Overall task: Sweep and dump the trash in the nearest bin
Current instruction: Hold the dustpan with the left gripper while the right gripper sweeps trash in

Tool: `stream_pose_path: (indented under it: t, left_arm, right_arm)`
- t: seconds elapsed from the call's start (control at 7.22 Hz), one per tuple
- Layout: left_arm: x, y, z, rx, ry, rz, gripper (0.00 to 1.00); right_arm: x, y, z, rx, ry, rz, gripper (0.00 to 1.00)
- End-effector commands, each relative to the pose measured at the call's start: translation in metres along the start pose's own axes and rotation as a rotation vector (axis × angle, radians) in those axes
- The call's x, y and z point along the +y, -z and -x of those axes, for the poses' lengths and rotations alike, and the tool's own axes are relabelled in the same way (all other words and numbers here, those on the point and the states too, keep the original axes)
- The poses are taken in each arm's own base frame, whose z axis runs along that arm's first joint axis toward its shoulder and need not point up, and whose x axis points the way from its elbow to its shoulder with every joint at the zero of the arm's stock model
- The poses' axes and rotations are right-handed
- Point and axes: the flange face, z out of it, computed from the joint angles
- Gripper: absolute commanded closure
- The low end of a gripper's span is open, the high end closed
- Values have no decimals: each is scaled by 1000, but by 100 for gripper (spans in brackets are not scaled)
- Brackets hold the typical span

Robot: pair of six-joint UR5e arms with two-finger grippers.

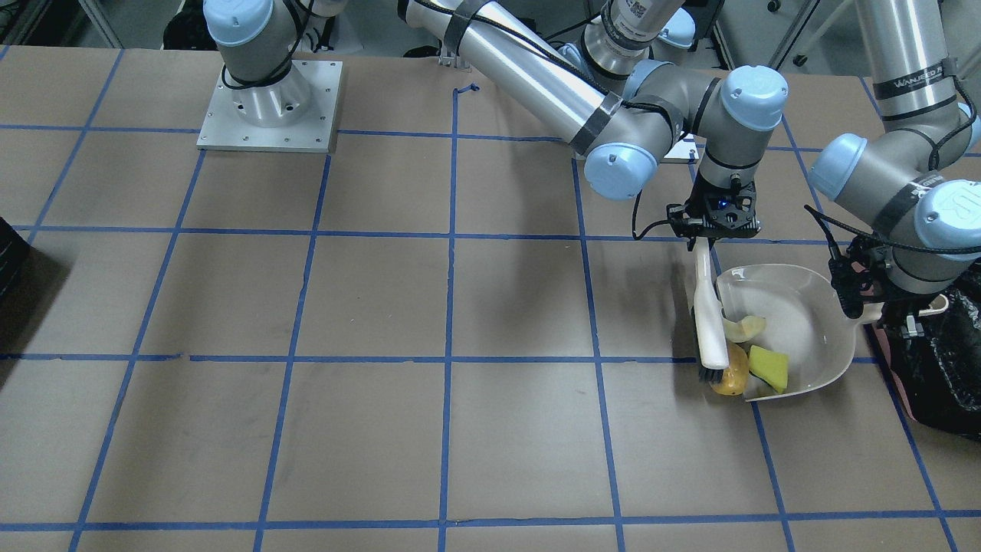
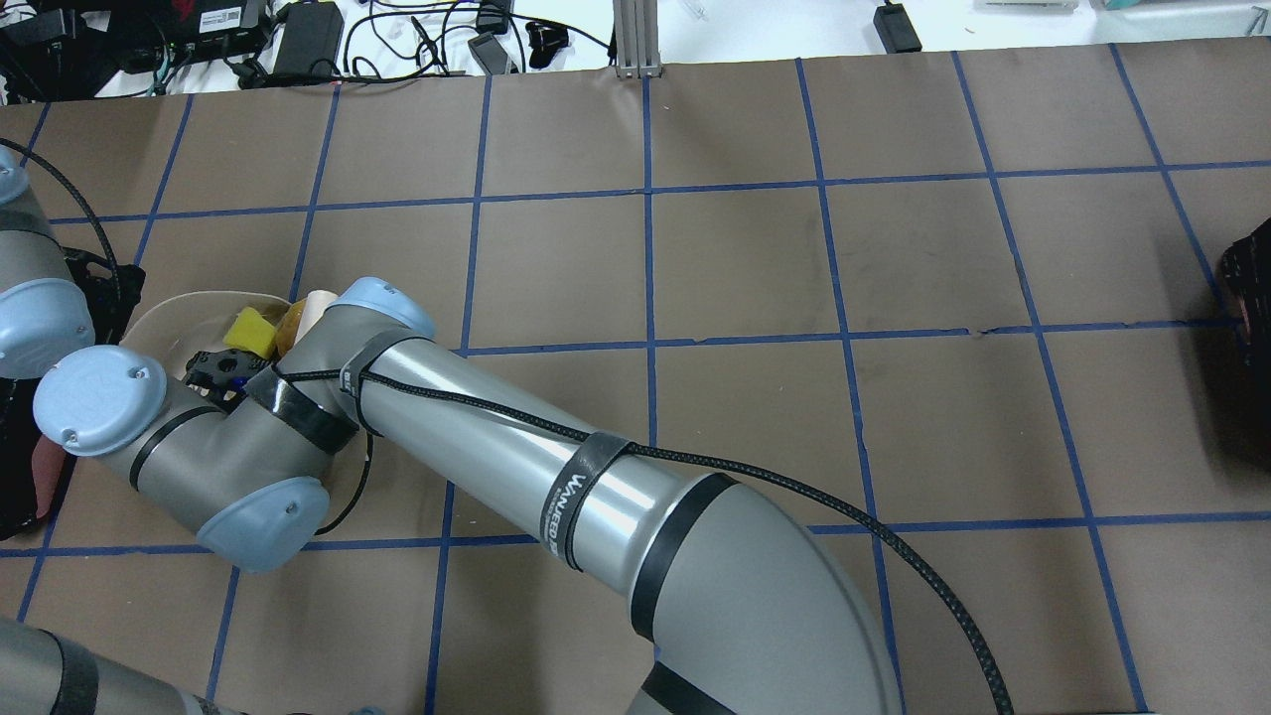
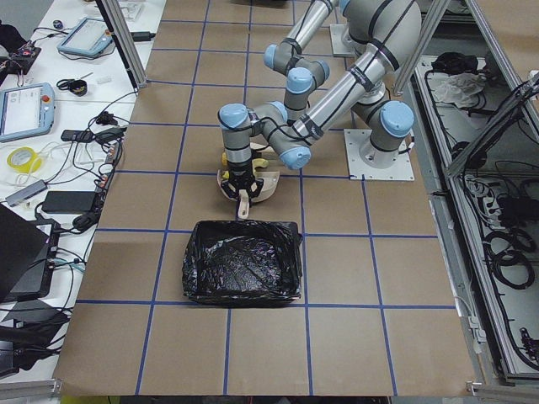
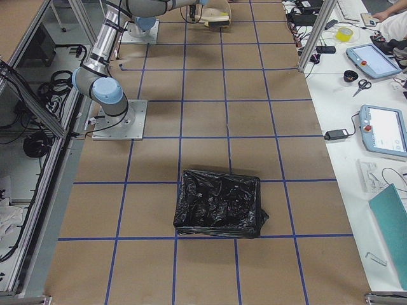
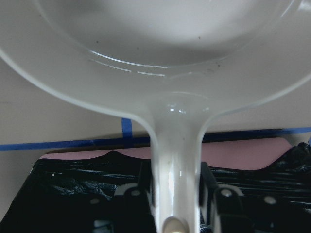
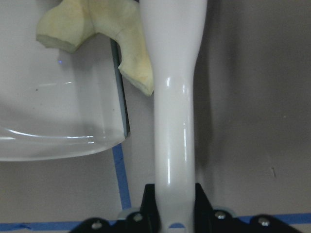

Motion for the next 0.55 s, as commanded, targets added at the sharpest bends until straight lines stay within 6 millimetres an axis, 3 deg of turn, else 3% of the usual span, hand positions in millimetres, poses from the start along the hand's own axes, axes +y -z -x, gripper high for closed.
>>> stream_pose_path:
  t: [0.0,0.28,0.42]
  left_arm:
    - [0,1,0,-1,0,1,100]
    - [0,0,0,0,1,0,100]
    - [0,1,0,-1,2,1,100]
  right_arm:
    - [9,1,18,-57,-30,13,100]
    - [18,21,33,-94,-25,24,100]
    - [20,23,26,-37,16,43,100]
